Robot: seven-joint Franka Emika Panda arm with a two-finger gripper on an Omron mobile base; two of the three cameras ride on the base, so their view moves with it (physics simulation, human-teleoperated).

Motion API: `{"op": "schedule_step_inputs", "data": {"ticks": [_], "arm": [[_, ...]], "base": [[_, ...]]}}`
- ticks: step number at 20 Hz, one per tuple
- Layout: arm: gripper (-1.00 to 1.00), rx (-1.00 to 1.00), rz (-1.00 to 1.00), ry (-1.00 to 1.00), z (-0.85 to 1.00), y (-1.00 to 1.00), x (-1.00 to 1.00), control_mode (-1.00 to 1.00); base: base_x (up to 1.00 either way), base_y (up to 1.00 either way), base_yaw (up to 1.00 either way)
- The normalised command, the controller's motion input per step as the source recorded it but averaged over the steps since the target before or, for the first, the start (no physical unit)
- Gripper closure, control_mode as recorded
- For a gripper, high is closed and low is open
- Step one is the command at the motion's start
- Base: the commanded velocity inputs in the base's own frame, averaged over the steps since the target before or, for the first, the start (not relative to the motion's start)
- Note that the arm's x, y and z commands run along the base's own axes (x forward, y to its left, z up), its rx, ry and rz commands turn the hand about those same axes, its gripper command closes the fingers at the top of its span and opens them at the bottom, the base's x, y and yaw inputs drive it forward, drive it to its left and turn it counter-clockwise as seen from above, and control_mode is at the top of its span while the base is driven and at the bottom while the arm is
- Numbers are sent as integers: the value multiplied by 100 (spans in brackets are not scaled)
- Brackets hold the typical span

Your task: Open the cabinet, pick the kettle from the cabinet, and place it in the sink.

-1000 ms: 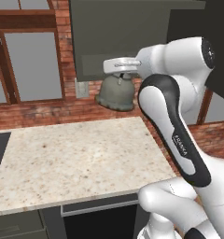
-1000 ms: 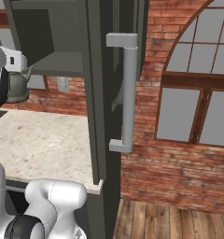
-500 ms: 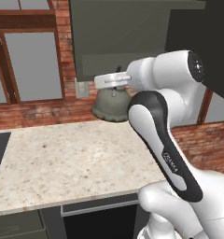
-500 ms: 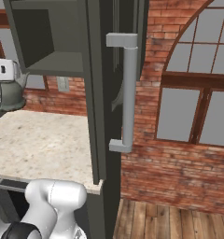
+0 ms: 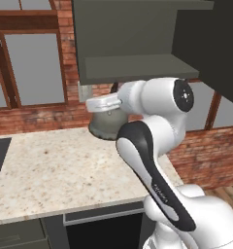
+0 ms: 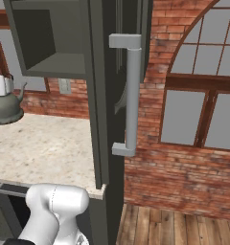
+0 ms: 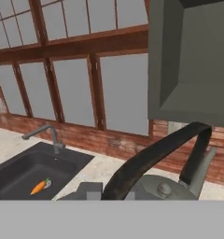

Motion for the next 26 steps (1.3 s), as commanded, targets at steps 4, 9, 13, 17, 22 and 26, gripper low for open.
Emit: {"op": "schedule_step_inputs", "data": {"ticks": [4, 9, 13, 17, 22, 26], "arm": [[100, -9, -6, 0, -26, 23, 0, -100], [100, -1, -5, 0, -28, 16, 0, -100], [100, 0, 0, 0, -9, 2, 0, -100], [100, 0, 0, 0, 0, 0, 0, -100], [100, 0, 0, 0, 0, 0, 0, -100], [100, 0, 0, 0, 0, 0, 0, -100]], "base": [[0, 0, 0], [0, 0, 0], [0, 0, 0], [0, 0, 0], [0, 0, 0], [0, 0, 0]]}}
